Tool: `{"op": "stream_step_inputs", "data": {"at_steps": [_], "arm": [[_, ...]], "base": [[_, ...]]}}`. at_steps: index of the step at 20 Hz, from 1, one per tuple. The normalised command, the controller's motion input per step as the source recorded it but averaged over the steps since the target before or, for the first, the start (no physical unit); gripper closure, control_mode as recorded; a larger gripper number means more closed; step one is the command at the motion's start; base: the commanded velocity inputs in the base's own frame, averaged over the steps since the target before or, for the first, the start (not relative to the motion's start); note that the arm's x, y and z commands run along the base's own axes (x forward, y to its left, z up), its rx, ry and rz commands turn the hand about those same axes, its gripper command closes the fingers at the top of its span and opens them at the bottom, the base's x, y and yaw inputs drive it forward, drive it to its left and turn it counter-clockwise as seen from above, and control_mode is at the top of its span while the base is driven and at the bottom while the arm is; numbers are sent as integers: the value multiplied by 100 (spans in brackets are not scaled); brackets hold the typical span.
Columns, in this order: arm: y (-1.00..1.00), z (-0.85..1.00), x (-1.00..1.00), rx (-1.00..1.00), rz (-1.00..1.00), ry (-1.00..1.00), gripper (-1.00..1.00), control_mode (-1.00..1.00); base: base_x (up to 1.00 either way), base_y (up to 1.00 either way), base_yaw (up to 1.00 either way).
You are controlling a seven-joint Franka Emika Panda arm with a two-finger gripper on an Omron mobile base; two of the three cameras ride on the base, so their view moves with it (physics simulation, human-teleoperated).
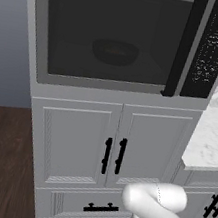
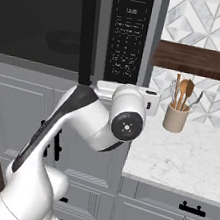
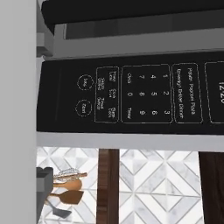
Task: Open the microwave, place the bowl with waffle inside the microwave, then close the microwave door and turn it on.
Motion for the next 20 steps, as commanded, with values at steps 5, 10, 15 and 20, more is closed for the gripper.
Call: {"op": "stream_step_inputs", "data": {"at_steps": [5,10,15,20], "arm": [[-19,0,37,0,0,0,-100,-100],[-24,0,30,0,-1,0,-100,-100],[-14,0,29,0,-2,0,-100,-100],[-8,0,46,0,0,0,-100,-100]], "base": [[0,0,0],[0,0,0],[0,0,0],[0,0,0]]}}
